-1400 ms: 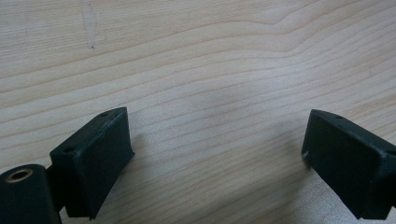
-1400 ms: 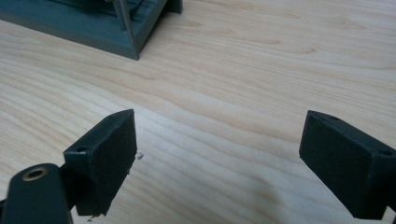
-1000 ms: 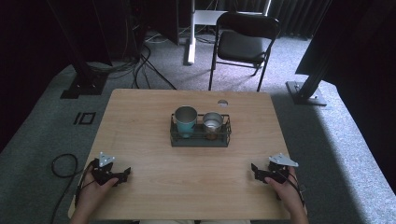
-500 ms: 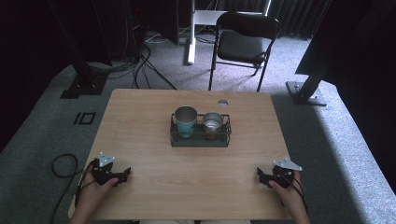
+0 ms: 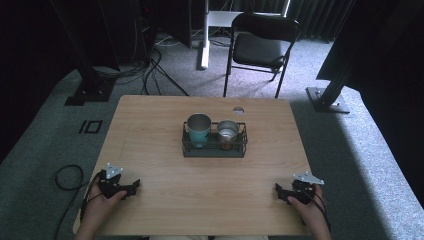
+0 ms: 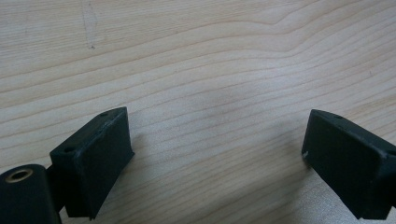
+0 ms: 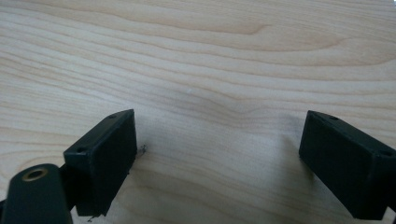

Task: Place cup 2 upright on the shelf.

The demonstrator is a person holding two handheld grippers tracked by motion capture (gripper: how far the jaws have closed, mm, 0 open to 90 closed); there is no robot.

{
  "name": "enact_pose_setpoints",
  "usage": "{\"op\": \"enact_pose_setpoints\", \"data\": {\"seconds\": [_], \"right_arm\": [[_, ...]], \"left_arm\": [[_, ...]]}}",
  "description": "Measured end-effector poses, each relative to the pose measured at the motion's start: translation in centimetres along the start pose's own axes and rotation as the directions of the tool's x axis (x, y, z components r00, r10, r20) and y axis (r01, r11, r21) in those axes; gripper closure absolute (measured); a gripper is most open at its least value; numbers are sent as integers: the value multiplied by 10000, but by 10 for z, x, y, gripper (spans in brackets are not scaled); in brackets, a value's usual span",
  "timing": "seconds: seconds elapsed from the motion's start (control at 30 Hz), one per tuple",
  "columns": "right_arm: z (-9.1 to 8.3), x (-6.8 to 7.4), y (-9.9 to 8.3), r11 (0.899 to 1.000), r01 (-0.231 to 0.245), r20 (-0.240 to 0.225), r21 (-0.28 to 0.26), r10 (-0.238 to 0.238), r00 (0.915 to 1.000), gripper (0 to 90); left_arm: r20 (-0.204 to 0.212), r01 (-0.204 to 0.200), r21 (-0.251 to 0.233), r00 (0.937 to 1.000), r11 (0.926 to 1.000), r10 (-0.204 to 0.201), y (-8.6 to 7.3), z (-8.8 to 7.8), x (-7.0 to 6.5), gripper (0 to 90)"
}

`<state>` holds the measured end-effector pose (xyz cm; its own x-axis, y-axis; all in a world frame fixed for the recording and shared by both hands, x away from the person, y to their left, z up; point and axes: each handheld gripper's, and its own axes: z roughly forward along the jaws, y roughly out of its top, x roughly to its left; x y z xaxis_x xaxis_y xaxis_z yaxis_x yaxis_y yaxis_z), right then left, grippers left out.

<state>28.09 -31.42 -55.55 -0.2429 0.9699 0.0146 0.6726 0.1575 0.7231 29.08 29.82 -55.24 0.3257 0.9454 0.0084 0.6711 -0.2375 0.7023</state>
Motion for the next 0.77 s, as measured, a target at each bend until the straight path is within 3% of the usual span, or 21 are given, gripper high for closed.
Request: {"op": "enact_pose_setpoints", "data": {"seconds": [0.77], "right_arm": [[-5,1,-5,10000,52,-32,-1,-52,10000,109]], "left_arm": [[-1,1,-1,10000,10000,-1,0,0,0,89]]}}
